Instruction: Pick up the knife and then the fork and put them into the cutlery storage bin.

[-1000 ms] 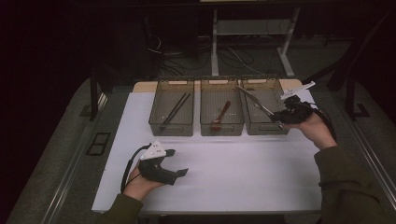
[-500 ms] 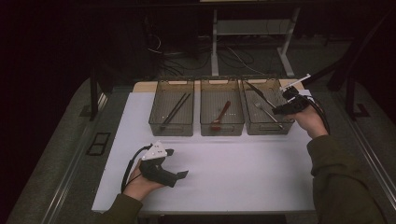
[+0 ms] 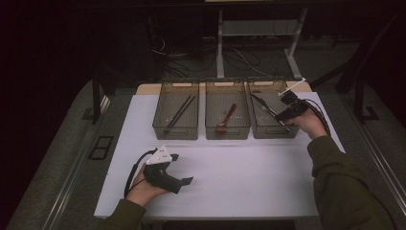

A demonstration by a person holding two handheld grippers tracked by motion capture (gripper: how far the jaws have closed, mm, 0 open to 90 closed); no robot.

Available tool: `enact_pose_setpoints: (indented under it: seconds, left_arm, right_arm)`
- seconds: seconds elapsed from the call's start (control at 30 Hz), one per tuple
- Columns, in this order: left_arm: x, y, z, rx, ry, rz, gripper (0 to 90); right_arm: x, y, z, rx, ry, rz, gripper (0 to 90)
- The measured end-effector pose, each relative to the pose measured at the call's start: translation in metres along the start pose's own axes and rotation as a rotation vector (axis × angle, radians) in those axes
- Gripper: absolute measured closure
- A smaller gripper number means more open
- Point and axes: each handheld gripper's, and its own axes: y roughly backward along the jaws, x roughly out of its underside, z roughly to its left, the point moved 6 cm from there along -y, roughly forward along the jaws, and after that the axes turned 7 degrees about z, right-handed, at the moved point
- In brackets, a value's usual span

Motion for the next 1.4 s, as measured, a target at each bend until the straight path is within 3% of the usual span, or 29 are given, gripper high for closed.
enact_pose_setpoints:
  seconds: [0.27,0.5,0.73,1.4]
  left_arm:
    - [0.0,0.0,0.0,0.001,0.001,0.002,0.4]
    - [-0.001,0.002,0.001,-0.004,0.003,-0.005,0.4]
    - [-0.001,0.003,0.002,-0.001,0.009,-0.008,0.5]
    - [0.0,0.003,0.003,-0.003,0.013,-0.011,0.5]
  right_arm:
    - [-0.001,0.022,0.004,-0.026,0.007,-0.113,52.1]
    - [0.006,0.052,0.019,-0.062,0.044,-0.238,40.8]
    - [0.027,0.075,0.042,-0.102,0.081,-0.374,34.7]
    - [0.073,0.075,0.087,-0.151,0.119,-0.516,23.8]
